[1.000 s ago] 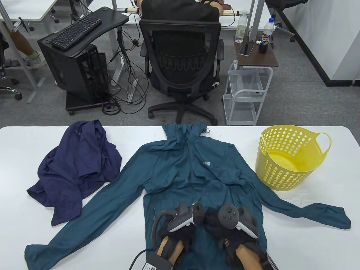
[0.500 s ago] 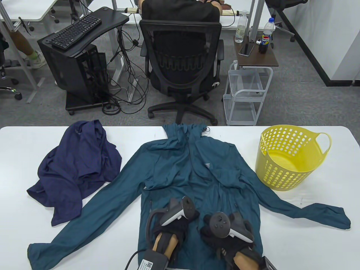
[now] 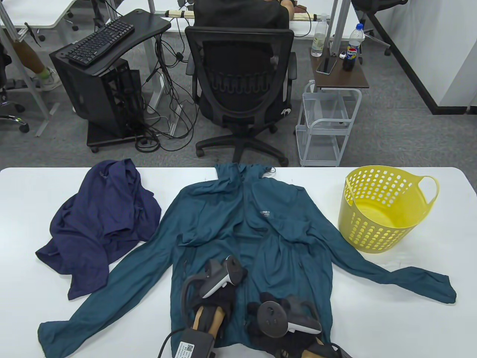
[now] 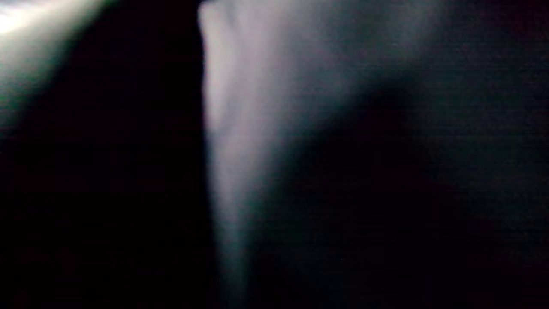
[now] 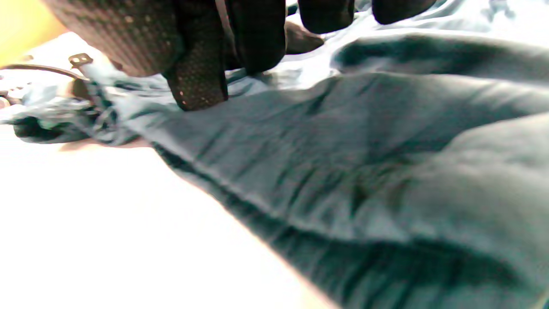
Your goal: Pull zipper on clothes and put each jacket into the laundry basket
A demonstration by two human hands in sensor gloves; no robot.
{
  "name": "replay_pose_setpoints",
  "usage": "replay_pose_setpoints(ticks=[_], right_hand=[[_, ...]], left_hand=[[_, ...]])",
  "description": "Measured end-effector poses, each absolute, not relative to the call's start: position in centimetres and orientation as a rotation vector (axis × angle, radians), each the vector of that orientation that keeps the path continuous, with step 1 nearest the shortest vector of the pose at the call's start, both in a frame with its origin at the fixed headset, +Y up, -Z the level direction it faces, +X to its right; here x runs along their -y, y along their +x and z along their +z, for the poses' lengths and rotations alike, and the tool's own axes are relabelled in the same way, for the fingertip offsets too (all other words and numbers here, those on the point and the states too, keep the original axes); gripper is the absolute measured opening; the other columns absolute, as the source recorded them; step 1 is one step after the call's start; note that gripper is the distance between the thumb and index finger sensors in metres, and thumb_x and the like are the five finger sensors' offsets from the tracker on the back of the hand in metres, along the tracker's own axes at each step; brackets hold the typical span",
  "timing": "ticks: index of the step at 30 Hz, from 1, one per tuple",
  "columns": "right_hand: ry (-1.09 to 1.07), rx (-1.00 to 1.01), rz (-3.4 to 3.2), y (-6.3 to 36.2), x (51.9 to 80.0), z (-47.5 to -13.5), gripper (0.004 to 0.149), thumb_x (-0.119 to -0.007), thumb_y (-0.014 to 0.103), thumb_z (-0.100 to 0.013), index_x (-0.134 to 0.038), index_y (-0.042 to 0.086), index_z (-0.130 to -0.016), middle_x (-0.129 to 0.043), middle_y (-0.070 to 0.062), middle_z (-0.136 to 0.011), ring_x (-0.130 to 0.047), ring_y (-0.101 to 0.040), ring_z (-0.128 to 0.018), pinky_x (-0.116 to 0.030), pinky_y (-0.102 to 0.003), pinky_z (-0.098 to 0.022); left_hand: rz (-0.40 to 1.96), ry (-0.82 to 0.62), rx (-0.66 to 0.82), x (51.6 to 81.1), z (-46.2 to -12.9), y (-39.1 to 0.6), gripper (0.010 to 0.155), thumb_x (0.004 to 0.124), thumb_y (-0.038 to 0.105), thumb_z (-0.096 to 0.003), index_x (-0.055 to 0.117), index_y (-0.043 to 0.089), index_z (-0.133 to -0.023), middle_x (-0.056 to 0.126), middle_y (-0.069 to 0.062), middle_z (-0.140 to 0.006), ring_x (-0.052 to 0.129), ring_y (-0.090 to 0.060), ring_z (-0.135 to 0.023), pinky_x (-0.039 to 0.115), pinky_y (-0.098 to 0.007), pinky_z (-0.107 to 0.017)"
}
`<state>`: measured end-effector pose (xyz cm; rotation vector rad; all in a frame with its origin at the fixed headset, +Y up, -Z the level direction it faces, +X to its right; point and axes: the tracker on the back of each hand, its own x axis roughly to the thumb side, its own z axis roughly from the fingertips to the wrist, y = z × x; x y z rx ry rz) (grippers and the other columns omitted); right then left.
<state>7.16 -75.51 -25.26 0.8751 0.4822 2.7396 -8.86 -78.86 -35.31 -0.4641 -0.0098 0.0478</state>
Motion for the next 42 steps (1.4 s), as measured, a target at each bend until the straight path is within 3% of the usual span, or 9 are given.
replay_pose_setpoints(ticks=[7,10,13,16,27,32,37,39,42], right_hand=[[1.005,-0.586,2.62,6.3,74.3,-23.6,0.045,-0.077,0.045,-0.05,-0.088,0.026,-0.088,-0.056,-0.003,-0.119,-0.035,-0.045,-0.107,-0.042,-0.067,-0.072],[1.07,-0.742,2.447,5.9,74.4,-22.9,0.042,-0.077,0.048,-0.051,-0.09,0.029,-0.087,-0.053,-0.004,-0.12,-0.032,-0.045,-0.107,-0.04,-0.066,-0.072],[1.033,-0.632,2.542,6.1,74.2,-23.1,0.042,-0.077,0.051,-0.05,-0.091,0.03,-0.083,-0.06,-0.002,-0.118,-0.041,-0.045,-0.107,-0.044,-0.066,-0.072],[0.909,-0.529,2.557,7.3,74.4,-24.5,0.051,-0.075,0.055,-0.048,-0.087,0.026,-0.087,-0.063,-0.005,-0.116,-0.047,-0.046,-0.106,-0.047,-0.066,-0.07],[0.436,-0.388,2.539,14.9,75.7,-29.7,0.051,-0.075,0.05,-0.049,-0.085,0.022,-0.09,-0.07,-0.007,-0.112,-0.055,-0.046,-0.103,-0.05,-0.066,-0.069],[0.331,-0.338,2.539,17.1,75.9,-30.6,0.051,-0.075,0.05,-0.049,-0.085,0.022,-0.09,-0.074,-0.007,-0.111,-0.059,-0.046,-0.102,-0.052,-0.066,-0.069],[0.269,-0.287,2.512,18.7,75.7,-30.9,0.051,-0.075,0.05,-0.049,-0.085,0.022,-0.09,-0.075,-0.007,-0.11,-0.06,-0.047,-0.101,-0.053,-0.065,-0.069],[0.25,-0.259,2.501,19.2,75.5,-31.0,0.051,-0.075,0.05,-0.049,-0.085,0.022,-0.09,-0.075,-0.006,-0.11,-0.06,-0.046,-0.101,-0.053,-0.065,-0.068],[0.188,-0.195,2.474,20.4,75.0,-31.2,0.051,-0.074,0.05,-0.049,-0.084,0.023,-0.092,-0.074,-0.006,-0.111,-0.059,-0.047,-0.102,-0.052,-0.065,-0.069]], left_hand=[[0.05,-0.436,0.01,78.9,-35.5,-9.6,0.055,0.063,0.042,-0.044,0.048,0.069,-0.089,0.036,0.021,-0.116,0.038,-0.027,-0.108,0.045,-0.062,-0.073],[0.027,-0.415,-0.01,78.9,-35.6,-9.7,0.055,0.062,0.042,-0.0442,0.047,0.068,-0.09,0.036,0.02,-0.116,0.039,-0.028,-0.108,0.047,-0.063,-0.072],[0.027,-0.413,-0.002,79.0,-35.6,-9.6,0.055,0.062,0.042,-0.0441,0.047,0.068,-0.09,0.036,0.019,-0.116,0.04,-0.029,-0.108,0.047,-0.063,-0.072],[0.015,-0.416,0.023,78.9,-35.4,-9.5,0.055,0.063,0.041,-0.0436,0.048,0.066,-0.09,0.038,0.019,-0.116,0.041,-0.03,-0.108,0.048,-0.064,-0.071],[-0.009,-0.577,0.119,77.2,-33.2,-6.7,0.054,0.064,0.04,-0.0436,0.054,0.06,-0.093,0.043,0.014,-0.115,0.046,-0.034,-0.106,0.054,-0.065,-0.07],[-0.047,-0.681,0.189,76.2,-31.5,-4.5,0.052,0.065,0.039,-0.0436,0.062,0.057,-0.093,0.047,0.012,-0.115,0.051,-0.035,-0.106,0.056,-0.065,-0.069],[-0.032,-0.71,0.292,75.0,-30.3,-3.0,0.051,0.067,0.039,-0.0424,0.07,0.052,-0.092,0.065,0.008,-0.11,0.07,-0.037,-0.098,0.065,-0.062,-0.065],[0.04,-0.643,0.314,74.5,-30.4,-3.4,0.051,0.066,0.041,-0.0435,0.068,0.053,-0.093,0.071,0.01,-0.111,0.077,-0.035,-0.098,0.063,-0.063,-0.066],[0.111,-0.41,0.219,72.9,-31.3,-5.9,0.052,0.066,0.044,-0.0432,0.066,0.054,-0.094,0.068,0.009,-0.113,0.069,-0.033,-0.103,0.059,-0.066,-0.067]])
